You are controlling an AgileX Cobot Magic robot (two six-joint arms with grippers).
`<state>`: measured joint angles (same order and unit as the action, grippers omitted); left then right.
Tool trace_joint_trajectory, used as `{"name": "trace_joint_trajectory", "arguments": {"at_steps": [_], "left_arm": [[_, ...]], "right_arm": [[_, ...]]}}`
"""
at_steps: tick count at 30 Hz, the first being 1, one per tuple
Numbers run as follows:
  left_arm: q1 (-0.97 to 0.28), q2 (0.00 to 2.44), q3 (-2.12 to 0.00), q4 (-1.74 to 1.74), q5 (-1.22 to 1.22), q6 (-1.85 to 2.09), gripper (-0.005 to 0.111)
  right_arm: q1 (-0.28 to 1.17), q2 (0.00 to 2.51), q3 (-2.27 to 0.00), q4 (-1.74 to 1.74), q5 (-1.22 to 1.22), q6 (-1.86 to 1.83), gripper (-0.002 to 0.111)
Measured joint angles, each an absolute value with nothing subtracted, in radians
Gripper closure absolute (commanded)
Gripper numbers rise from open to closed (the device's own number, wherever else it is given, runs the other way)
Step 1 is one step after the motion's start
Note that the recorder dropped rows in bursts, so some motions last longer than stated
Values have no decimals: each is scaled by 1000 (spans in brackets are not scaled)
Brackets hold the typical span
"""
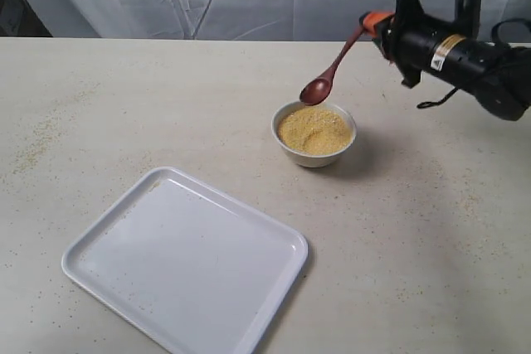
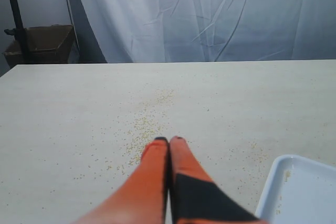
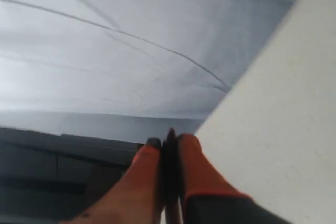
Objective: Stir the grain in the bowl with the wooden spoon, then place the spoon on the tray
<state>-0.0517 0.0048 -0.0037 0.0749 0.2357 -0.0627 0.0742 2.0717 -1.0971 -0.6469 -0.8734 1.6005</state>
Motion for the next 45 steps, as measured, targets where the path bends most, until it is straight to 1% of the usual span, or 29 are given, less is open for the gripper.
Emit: {"name": "trace_joint_trajectory", "arguments": {"at_steps": [3, 6, 8, 11, 14, 21, 25, 30, 35, 40, 45], "left_arm": [[-52, 5, -4, 75, 236, -63, 107], [-52, 5, -4, 75, 236, -63, 107], [-52, 5, -4, 75, 236, -63, 107], [-52, 5, -4, 75, 236, -63, 107], [-52, 5, -4, 75, 236, -63, 107], [-52, 5, -4, 75, 236, -63, 107], [-52, 5, -4, 75, 236, -63, 107], [-52, 5, -4, 75, 236, -63, 107], [-52, 5, -4, 75, 236, -63, 107], [-52, 5, -4, 75, 236, -63, 107], [-52, 5, -4, 75, 236, -63, 107]], "right_arm": [[74, 2004, -1097, -695, -938, 1338, 108], [90, 1946, -1097, -812, -948, 1134, 108], [116, 1933, -1097, -879, -911, 1045, 108], [172, 1934, -1097, -937, -782, 947, 108], [216, 1961, -1097, -951, -715, 896, 108], [294, 2016, -1097, -951, -715, 866, 108], [301, 1991, -1097, -913, -717, 849, 108], [297, 1928, -1097, -771, -688, 697, 108], [295, 1958, -1097, -652, -636, 616, 108], [307, 2036, -1097, -647, -634, 661, 108], [333, 2030, -1097, -742, -669, 689, 108]]}}
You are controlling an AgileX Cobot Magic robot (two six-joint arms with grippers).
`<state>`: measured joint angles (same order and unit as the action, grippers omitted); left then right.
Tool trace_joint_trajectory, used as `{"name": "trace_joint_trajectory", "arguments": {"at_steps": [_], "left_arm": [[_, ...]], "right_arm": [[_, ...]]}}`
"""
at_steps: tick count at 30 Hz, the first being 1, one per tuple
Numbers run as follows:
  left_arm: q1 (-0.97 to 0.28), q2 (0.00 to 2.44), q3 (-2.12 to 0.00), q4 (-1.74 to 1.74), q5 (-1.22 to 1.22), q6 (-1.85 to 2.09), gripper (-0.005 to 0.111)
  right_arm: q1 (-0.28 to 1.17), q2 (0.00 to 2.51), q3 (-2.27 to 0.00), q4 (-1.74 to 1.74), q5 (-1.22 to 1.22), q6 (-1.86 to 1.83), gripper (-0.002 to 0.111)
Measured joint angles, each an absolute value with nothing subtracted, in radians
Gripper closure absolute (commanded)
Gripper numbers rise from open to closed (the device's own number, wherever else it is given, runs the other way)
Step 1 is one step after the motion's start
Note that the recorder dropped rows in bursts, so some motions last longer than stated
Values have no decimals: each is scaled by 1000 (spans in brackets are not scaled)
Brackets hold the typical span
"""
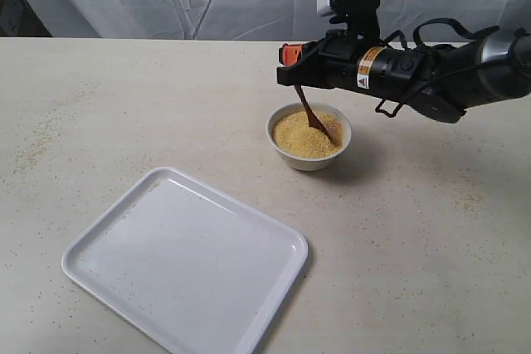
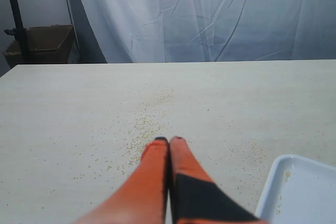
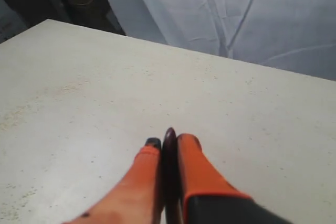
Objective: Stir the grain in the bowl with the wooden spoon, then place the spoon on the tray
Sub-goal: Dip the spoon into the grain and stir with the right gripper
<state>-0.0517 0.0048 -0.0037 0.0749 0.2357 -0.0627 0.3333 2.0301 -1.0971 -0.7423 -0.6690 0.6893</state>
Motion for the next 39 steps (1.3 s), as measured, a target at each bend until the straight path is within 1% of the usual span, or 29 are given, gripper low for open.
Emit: {"name": "trace_joint_trajectory", "arguments": {"at_steps": [3, 8, 14, 19, 27, 30, 33, 39], "left_arm": [[-52, 5, -4, 75, 236, -63, 107], [-52, 5, -4, 75, 236, -63, 107], [-52, 5, -4, 75, 236, -63, 107], [-52, 5, -4, 75, 236, -63, 107], [-52, 5, -4, 75, 236, -63, 107], [-52, 5, -4, 75, 236, -63, 107], [-52, 5, -4, 75, 236, -63, 107], [-52, 5, -4, 75, 236, -63, 107]], "right_arm": [[340, 1988, -1097, -738, -676, 674, 108], [340, 1932, -1097, -679, -639, 536, 108], [340, 1971, -1097, -646, -571, 492, 108], [355, 2029, -1097, -660, -607, 564, 108], [387, 1915, -1097, -672, -679, 583, 108], [429, 1958, -1097, -693, -651, 583, 108], [434, 2012, -1097, -686, -638, 561, 108], [425, 2014, -1097, -538, -608, 432, 108]]}}
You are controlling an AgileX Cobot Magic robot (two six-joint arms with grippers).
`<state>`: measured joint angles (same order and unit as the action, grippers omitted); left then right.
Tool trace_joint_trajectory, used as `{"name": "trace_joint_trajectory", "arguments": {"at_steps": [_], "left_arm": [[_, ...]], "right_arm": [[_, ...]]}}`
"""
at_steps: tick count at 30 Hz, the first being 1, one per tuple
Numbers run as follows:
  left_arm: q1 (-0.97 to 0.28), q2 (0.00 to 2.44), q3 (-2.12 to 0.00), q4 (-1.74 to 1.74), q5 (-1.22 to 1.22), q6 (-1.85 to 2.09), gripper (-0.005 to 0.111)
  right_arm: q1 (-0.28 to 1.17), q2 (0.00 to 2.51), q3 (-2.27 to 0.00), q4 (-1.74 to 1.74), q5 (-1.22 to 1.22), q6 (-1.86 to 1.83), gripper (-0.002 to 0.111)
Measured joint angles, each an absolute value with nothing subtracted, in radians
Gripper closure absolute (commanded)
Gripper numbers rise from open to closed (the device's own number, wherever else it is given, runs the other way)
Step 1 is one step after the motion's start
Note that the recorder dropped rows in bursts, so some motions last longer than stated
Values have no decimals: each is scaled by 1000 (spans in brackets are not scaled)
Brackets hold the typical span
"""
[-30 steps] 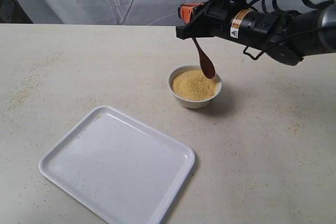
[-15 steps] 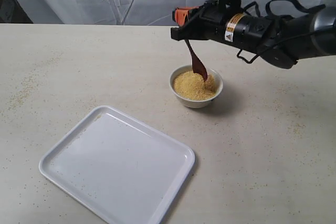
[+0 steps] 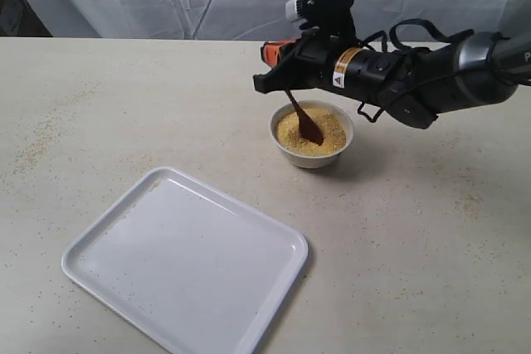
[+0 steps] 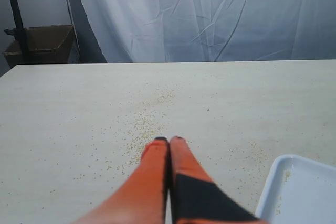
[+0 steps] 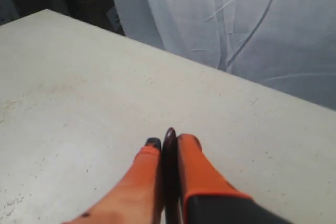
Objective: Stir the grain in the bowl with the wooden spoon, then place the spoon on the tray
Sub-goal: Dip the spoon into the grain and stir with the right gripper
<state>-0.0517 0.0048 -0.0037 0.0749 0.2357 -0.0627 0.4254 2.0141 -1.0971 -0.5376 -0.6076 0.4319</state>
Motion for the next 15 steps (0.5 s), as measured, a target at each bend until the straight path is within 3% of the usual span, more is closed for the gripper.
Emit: {"name": "trace_joint_trajectory", "arguments": {"at_steps": [15], "left_arm": [[-52, 5, -4, 75, 236, -63, 107]], "right_arm": [[418, 2006, -1097, -439, -548, 261, 108]]}}
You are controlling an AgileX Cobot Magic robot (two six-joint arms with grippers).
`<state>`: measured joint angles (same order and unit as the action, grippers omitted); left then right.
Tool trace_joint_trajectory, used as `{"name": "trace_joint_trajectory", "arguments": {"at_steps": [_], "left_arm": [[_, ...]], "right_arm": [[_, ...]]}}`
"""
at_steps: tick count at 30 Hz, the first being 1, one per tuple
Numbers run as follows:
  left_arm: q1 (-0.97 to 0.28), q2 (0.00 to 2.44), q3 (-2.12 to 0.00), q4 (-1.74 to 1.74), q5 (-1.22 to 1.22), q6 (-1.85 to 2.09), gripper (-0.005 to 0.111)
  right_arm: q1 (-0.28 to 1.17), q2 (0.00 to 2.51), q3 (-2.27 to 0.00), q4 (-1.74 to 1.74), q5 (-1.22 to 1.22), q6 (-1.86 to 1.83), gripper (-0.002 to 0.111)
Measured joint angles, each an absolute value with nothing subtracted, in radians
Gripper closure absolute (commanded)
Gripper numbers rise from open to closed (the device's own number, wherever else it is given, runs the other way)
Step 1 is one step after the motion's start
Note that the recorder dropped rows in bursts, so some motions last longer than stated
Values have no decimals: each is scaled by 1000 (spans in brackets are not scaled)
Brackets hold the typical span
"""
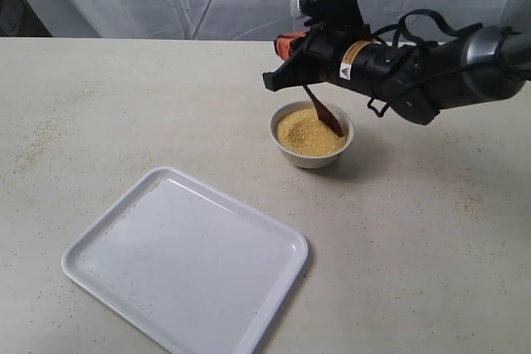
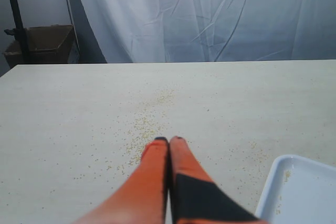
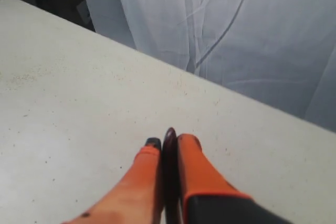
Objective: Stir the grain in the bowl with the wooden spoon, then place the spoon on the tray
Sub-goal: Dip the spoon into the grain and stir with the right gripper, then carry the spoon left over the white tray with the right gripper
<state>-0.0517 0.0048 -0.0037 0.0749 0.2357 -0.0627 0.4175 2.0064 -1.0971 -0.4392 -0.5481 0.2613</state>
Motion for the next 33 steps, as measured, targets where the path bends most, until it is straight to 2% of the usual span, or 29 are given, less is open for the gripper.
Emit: {"name": "trace_joint_trajectory", "arguments": {"at_steps": [6, 14, 23, 28, 31, 33], "left_arm": [[-52, 5, -4, 75, 236, -63, 107], [-52, 5, -4, 75, 236, -63, 107], [-52, 5, -4, 75, 236, -63, 107], [-52, 5, -4, 75, 236, -63, 107], [-52, 5, -4, 75, 236, -63, 107], [-52, 5, -4, 75, 236, -63, 107]], "right_arm": [[424, 2035, -1097, -437, -563, 340, 108], [431, 1920, -1097, -437, -565, 357, 108], [431, 1899, -1101, -435, -497, 316, 108], [440, 1762, -1101, -499, -485, 577, 109], [463, 1701, -1107, -700, -467, 847, 109], [487, 1689, -1125, -964, -460, 1151, 109]]}}
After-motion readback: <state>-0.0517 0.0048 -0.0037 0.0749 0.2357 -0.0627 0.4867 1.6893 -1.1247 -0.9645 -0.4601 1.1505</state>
